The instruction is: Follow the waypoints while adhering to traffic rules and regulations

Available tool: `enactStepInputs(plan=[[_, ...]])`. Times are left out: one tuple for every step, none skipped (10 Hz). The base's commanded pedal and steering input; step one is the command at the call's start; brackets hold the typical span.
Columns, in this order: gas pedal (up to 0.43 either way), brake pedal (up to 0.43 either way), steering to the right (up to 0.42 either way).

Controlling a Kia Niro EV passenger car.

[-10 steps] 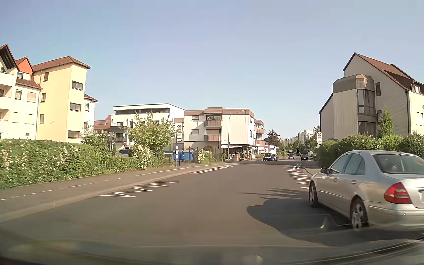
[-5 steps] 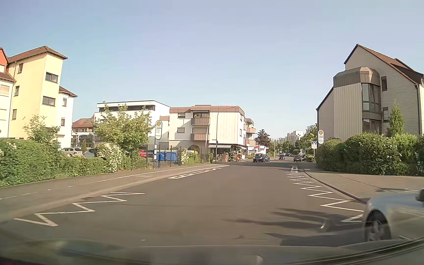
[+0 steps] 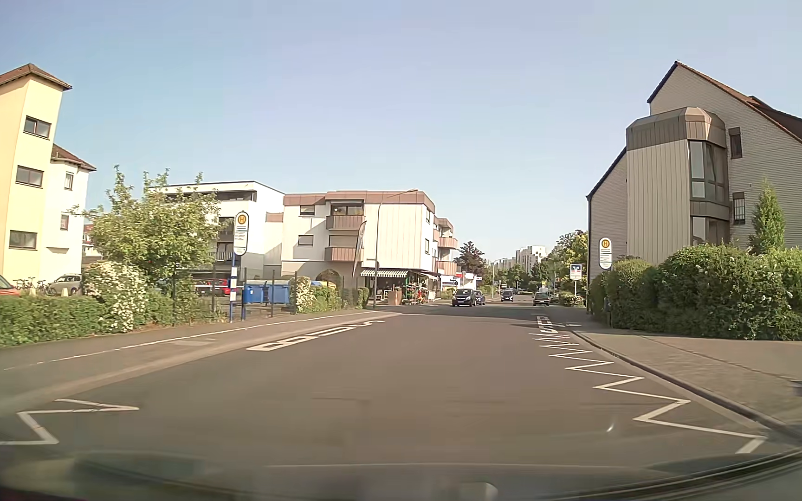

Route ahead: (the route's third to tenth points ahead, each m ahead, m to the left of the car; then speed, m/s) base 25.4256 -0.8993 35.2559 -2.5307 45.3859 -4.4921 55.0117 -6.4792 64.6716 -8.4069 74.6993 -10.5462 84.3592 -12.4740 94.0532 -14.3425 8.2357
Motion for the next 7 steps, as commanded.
enactStepInputs(plan=[[0.079, 0.030, 0.061], [0.079, 0.030, 0.058], [0.079, 0.030, 0.056], [0.079, 0.030, 0.055], [0.079, 0.030, 0.055], [0.079, 0.030, 0.054], [0.079, 0.030, 0.054]])
